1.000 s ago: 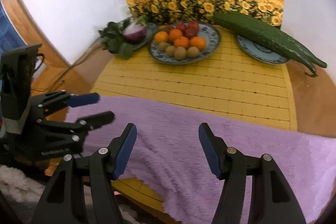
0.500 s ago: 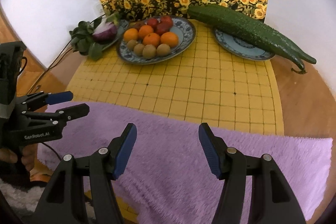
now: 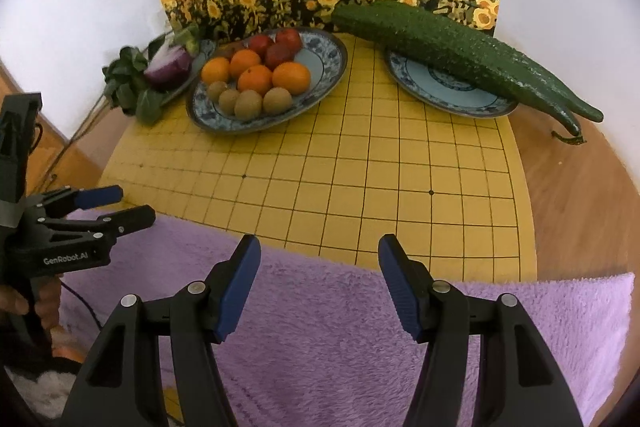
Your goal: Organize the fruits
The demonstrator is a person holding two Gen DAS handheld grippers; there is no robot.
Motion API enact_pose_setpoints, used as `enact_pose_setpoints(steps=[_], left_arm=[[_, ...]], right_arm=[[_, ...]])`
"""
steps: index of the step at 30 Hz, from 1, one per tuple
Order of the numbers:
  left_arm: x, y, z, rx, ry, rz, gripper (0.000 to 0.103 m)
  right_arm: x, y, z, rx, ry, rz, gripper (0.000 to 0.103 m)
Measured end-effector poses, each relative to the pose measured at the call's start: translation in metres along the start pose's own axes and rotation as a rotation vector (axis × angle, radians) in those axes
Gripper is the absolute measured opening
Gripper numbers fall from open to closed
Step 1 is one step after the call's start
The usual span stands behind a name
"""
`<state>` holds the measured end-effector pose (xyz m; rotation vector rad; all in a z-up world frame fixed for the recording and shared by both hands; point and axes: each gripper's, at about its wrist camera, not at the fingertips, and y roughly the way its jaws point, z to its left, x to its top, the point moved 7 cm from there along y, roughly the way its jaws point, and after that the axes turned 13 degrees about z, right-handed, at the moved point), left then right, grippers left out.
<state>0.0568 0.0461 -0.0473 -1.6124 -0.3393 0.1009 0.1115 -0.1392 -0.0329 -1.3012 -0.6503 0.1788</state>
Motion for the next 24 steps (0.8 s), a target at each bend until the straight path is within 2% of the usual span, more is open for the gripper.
enact_pose_setpoints(steps=[9, 14, 18, 24], left_arm=[[0.008, 0.006, -0.002, 0.020, 0.000, -0.017, 0.088], [0.011, 0.009, -0.005, 0.034, 0.010, -0.023, 0.093], [0.011, 0.013, -0.009, 0.032, 0.028, -0.027, 0.102], [0.013, 0.015, -0.010, 0.050, 0.022, -0.022, 0.103]], right_arm=[[0.005, 0.018, 0.000, -0.018, -0.022, 0.030, 0.063], [0.004, 0.025, -0.005, 0.016, 0.000, 0.055, 0.063], [0.006, 0.026, -0.007, 0.030, 0.009, 0.065, 0.063], [0.008, 0.027, -0.007, 0.087, 0.028, 0.073, 0.074]])
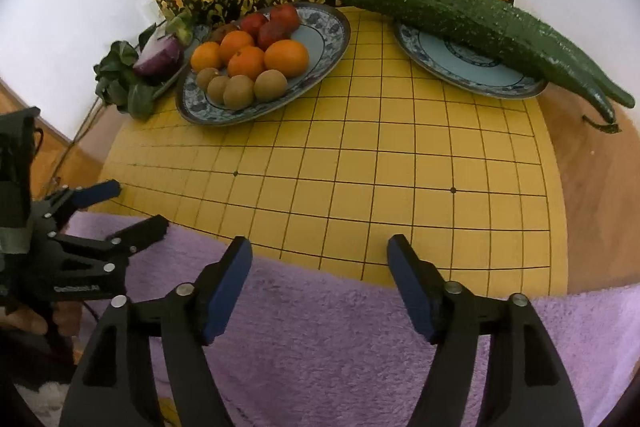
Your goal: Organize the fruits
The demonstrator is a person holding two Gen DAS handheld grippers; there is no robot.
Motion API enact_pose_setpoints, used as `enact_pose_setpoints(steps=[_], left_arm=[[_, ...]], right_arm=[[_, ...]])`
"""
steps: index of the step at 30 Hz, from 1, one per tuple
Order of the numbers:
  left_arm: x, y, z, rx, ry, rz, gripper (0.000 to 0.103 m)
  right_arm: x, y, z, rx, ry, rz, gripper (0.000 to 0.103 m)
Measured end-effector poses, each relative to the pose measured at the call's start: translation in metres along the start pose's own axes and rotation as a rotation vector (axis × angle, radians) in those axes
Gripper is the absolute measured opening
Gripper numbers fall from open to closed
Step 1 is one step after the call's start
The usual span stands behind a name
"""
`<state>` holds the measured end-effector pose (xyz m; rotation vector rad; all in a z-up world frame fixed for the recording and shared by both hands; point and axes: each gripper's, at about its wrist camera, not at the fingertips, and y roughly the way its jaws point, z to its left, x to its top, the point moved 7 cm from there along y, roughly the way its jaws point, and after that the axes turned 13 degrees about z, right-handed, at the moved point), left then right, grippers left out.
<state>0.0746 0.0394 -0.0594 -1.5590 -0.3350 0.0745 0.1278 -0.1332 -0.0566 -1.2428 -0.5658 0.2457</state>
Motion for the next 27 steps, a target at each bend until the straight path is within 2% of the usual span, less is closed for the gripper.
enact_pose_setpoints(steps=[4, 7, 9, 11, 16, 20, 22, 27], left_arm=[[0.001, 0.000, -0.001, 0.008, -0.008, -0.001, 0.103], [0.002, 0.001, 0.000, 0.010, -0.015, -0.002, 0.103], [0.004, 0.001, 0.002, 0.016, -0.023, -0.008, 0.103], [0.006, 0.002, 0.004, 0.028, -0.034, -0.018, 0.103], [0.012, 0.002, 0.012, 0.041, -0.079, -0.049, 0.103], [0.013, 0.003, 0.015, 0.050, -0.104, -0.098, 0.103], [0.014, 0.002, 0.018, 0.057, -0.119, -0.186, 0.103], [0.014, 0.003, 0.019, 0.062, -0.128, -0.206, 0.103]], right_arm=[[0.002, 0.000, 0.001, 0.034, 0.014, 0.000, 0.081], [0.004, 0.003, 0.004, 0.023, 0.007, 0.002, 0.085], [0.007, 0.006, 0.004, -0.017, 0.006, -0.003, 0.087], [0.012, 0.010, 0.000, -0.102, 0.014, -0.010, 0.089], [0.023, 0.023, -0.008, -0.255, 0.030, -0.023, 0.103], [0.028, 0.027, -0.009, -0.269, 0.056, -0.113, 0.103], [0.028, 0.027, -0.012, -0.279, 0.069, -0.194, 0.103], [0.028, 0.031, -0.013, -0.275, 0.070, -0.198, 0.103]])
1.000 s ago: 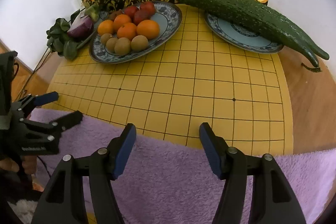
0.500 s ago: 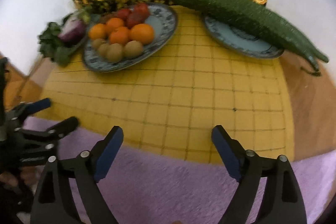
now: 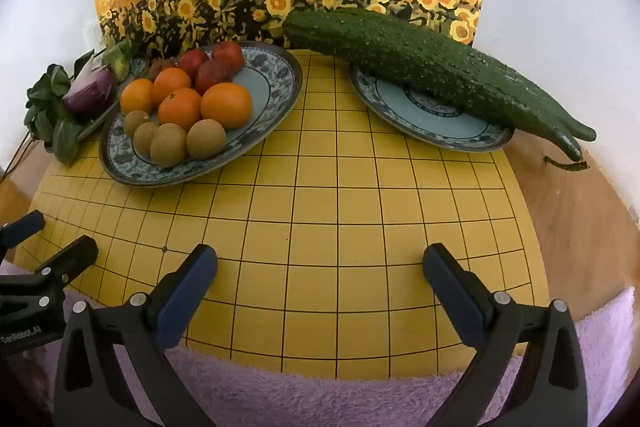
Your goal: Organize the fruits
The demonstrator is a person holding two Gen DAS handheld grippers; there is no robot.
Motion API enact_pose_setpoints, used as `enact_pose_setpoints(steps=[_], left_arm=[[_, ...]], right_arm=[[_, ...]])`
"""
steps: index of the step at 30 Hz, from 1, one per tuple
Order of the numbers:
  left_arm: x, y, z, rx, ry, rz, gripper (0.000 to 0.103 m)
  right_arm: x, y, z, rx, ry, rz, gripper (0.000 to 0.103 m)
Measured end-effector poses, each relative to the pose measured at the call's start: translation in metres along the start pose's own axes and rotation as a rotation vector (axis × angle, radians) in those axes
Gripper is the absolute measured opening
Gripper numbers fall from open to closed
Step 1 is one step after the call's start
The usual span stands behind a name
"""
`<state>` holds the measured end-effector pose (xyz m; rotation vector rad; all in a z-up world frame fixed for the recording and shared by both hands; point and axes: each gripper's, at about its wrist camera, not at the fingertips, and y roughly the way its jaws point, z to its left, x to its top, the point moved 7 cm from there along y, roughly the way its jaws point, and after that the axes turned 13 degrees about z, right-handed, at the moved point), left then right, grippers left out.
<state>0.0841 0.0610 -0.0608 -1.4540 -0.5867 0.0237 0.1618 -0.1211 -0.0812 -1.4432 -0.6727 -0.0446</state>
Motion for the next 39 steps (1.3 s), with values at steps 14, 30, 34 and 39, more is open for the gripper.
enact_pose_setpoints(steps=[14, 30, 34, 39], left_arm=[[0.000, 0.000, -0.001, 0.002, 0.002, 0.000, 0.103], [0.015, 0.003, -0.005, -0.031, 0.098, 0.073, 0.103], [0.019, 0.006, -0.007, -0.043, 0.133, 0.077, 0.103], [0.017, 0.003, -0.007, -0.055, 0.145, 0.015, 0.103]], right_arm=[[-0.002, 0.002, 0.000, 0.000, -0.001, 0.000, 0.103], [0.000, 0.017, 0.013, 0.030, -0.094, 0.113, 0.103], [0.003, 0.019, 0.014, 0.033, -0.104, 0.108, 0.103], [0.007, 0.018, 0.017, 0.040, -0.120, 0.036, 0.103]])
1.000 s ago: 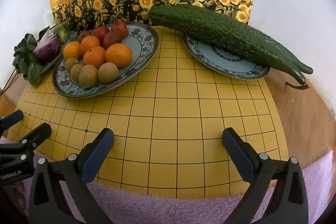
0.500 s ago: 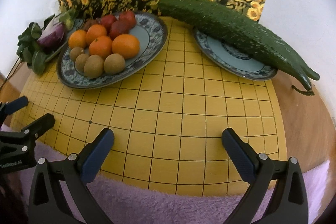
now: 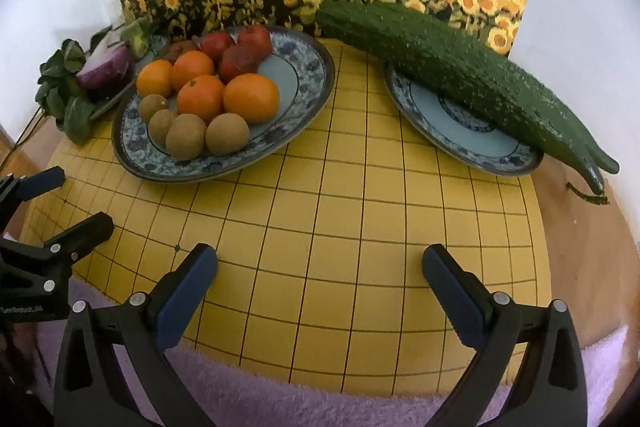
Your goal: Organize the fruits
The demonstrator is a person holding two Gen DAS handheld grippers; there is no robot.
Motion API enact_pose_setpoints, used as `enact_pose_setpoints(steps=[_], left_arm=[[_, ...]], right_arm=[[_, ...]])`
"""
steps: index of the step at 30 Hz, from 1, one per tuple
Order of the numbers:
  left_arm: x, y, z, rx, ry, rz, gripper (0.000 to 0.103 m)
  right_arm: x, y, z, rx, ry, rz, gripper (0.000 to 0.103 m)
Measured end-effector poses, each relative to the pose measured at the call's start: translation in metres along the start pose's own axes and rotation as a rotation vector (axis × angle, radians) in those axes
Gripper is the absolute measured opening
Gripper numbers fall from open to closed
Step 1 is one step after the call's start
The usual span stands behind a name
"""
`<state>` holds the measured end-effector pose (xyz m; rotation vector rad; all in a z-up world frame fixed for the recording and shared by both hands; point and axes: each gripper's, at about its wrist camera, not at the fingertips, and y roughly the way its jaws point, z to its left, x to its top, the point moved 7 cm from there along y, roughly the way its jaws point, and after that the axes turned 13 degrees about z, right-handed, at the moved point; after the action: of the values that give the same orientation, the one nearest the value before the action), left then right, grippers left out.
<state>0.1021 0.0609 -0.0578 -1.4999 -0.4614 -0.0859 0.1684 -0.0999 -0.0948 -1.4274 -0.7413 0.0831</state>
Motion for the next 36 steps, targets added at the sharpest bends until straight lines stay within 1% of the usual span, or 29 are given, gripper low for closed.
enact_pose_setpoints(steps=[1, 4, 12, 20, 27, 31, 34, 36], left_arm=[[-0.001, 0.000, 0.000, 0.001, 0.001, 0.000, 0.103], [-0.008, -0.003, -0.002, 0.002, 0.004, -0.007, 0.103], [-0.036, -0.018, -0.005, 0.000, 0.008, -0.009, 0.103], [-0.050, -0.027, -0.004, 0.009, -0.011, -0.003, 0.103], [-0.040, -0.020, -0.001, 0.003, 0.006, 0.089, 0.103], [-0.031, -0.016, -0.002, 0.002, 0.012, 0.096, 0.103], [-0.026, -0.015, -0.003, 0.003, 0.011, 0.093, 0.103], [-0.022, -0.013, -0.004, 0.003, 0.013, 0.110, 0.103]], right_arm=[[-0.001, -0.001, 0.000, 0.003, 0.002, -0.014, 0.103], [-0.005, -0.003, 0.001, 0.001, 0.001, -0.015, 0.103], [-0.034, -0.015, 0.006, 0.004, -0.014, -0.018, 0.103], [-0.054, -0.023, 0.005, 0.002, -0.003, -0.014, 0.103], [-0.043, -0.018, 0.006, 0.005, -0.010, 0.046, 0.103], [-0.027, -0.011, 0.007, 0.007, -0.016, 0.076, 0.103], [-0.017, -0.007, 0.007, 0.009, -0.020, 0.073, 0.103], [-0.012, -0.004, 0.006, 0.007, -0.015, 0.066, 0.103]])
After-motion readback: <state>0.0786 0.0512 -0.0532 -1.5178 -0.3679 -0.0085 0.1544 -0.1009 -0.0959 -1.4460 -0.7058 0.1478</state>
